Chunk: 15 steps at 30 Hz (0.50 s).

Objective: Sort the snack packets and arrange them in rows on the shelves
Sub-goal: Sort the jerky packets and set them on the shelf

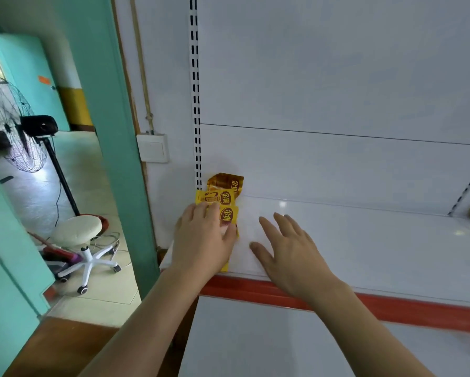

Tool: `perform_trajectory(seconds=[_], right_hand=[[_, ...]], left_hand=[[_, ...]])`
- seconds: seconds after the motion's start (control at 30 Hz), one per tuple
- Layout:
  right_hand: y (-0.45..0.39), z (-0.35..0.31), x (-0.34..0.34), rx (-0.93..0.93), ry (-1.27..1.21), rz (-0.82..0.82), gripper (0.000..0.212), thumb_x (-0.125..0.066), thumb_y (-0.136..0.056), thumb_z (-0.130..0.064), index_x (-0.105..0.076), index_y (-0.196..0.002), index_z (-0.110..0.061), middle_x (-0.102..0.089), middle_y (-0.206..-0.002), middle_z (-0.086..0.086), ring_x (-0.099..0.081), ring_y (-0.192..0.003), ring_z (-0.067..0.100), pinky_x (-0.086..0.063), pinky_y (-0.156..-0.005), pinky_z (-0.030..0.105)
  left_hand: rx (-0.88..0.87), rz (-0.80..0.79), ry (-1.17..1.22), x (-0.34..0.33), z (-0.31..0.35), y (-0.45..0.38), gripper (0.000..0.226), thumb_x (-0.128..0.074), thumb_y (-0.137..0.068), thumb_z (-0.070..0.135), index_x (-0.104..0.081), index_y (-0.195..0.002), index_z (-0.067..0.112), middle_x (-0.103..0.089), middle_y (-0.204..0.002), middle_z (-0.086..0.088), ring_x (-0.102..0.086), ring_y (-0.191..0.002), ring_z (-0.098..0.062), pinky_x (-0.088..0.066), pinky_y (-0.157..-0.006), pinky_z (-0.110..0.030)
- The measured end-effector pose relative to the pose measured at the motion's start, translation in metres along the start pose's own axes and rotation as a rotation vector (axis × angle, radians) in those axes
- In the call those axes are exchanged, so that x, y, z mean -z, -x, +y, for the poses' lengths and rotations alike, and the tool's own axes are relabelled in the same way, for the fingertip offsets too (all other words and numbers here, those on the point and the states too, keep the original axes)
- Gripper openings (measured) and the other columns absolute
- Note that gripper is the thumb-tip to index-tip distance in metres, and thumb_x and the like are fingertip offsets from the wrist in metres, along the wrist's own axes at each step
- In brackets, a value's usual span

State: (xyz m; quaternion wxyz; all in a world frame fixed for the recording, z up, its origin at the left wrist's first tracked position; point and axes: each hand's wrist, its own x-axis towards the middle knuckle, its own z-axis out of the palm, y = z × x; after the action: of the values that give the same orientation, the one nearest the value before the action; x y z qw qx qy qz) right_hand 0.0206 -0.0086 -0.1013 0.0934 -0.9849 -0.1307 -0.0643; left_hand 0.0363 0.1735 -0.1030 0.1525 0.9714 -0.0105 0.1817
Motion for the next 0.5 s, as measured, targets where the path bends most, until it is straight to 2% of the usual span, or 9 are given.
perform_trajectory(seconds=[0.2,0.33,0.5], right_hand=[[0.055,0.088,0.037,-0.094,0.106,0.098,0.071,-0.021,-0.101,-0.062,-0.015,-0.16,-0.024,-0.008,-0.167,0.011,-0.001,-0.155,0.03,-0.011,-0.124,0.045],[0.092,0.16,0.052,-0.213,0.122,0.099,0.072,-0.017,-0.101,-0.064,-0.012,-0.16,-0.024,-0.006,-0.168,0.011,0.002,-0.155,0.029,-0.009,-0.125,0.045],[0.127,0.258,0.069,-0.384,0.115,0.125,0.072,-0.016,-0.1,-0.064,-0.011,-0.16,-0.024,-0.006,-0.168,0.009,0.002,-0.155,0.029,-0.009,-0.125,0.046]], left_hand=[[-0.061,0.003,0.014,-0.022,0.111,0.022,0.063,-0.043,-0.104,0.052,-0.04,-0.154,0.013,-0.039,-0.162,-0.008,-0.026,-0.154,-0.031,-0.028,-0.123,-0.047],[-0.165,-0.063,0.021,-0.046,0.197,0.029,0.067,-0.036,-0.106,0.053,-0.026,-0.161,0.016,-0.022,-0.17,-0.006,-0.013,-0.159,-0.028,-0.018,-0.128,-0.043],[-0.302,-0.139,0.018,-0.081,0.3,0.021,0.07,-0.032,-0.106,0.055,-0.021,-0.163,0.016,-0.018,-0.172,-0.007,-0.01,-0.159,-0.029,-0.015,-0.129,-0.044]])
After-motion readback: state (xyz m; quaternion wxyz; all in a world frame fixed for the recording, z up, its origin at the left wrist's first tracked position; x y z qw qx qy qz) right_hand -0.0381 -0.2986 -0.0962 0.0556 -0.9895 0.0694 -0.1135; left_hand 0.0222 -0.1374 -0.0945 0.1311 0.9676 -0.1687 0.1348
